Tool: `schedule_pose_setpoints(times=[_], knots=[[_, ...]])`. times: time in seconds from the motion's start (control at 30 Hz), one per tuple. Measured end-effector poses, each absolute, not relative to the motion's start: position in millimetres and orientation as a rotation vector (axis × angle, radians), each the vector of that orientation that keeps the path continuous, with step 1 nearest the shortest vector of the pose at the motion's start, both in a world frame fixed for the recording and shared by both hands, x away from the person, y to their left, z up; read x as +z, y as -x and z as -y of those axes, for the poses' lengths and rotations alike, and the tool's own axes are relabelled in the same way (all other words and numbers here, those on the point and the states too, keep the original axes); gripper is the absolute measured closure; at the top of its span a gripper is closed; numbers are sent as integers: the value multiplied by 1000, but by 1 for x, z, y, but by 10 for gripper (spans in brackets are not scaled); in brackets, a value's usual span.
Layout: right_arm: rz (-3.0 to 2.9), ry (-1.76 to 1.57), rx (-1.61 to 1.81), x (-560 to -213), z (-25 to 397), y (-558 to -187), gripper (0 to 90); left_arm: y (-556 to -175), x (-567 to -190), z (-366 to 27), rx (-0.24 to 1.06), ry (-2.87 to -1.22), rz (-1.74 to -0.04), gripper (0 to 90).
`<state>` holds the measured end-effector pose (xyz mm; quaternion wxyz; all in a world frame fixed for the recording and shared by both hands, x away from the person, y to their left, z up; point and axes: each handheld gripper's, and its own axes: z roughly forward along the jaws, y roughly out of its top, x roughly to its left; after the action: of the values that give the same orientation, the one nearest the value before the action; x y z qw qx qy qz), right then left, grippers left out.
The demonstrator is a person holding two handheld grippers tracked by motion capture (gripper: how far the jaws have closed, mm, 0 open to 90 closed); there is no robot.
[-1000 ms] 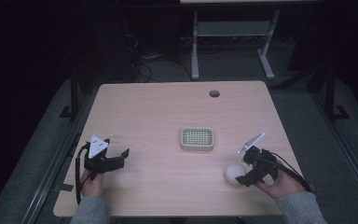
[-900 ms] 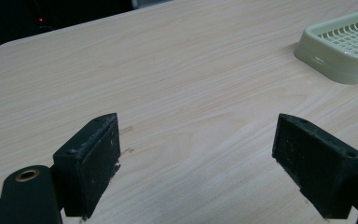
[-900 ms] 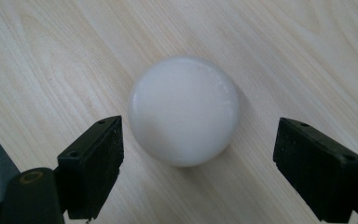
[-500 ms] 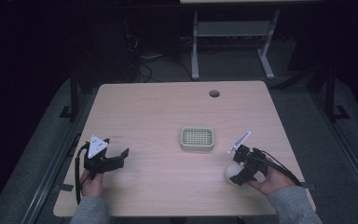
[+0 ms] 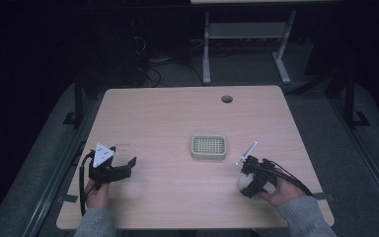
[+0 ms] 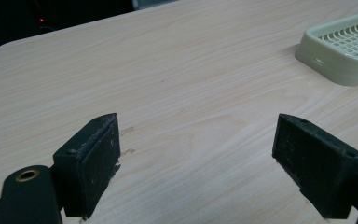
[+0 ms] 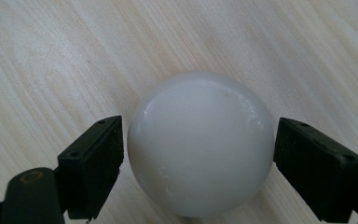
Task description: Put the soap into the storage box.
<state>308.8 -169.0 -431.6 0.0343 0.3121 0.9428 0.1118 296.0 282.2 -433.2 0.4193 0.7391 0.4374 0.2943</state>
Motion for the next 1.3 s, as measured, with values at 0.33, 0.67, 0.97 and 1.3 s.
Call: schedule_pose_setpoints(times=[0.33, 0.67, 0.97, 1.3], knots=[[-2905, -952, 284, -438, 164, -310, 157, -296, -433, -282, 738, -1851, -1096, 148], [-2906, -950, 267, -441, 164, -310, 222, -296, -433, -282, 735, -1854, -1096, 148], [-2916, -958, 265, -440, 163, -311, 232, -296, -433, -282, 736, -1855, -1095, 148], [-2928, -951, 266, -439, 164, -310, 236, -295, -432, -282, 734, -1853, -1093, 148]])
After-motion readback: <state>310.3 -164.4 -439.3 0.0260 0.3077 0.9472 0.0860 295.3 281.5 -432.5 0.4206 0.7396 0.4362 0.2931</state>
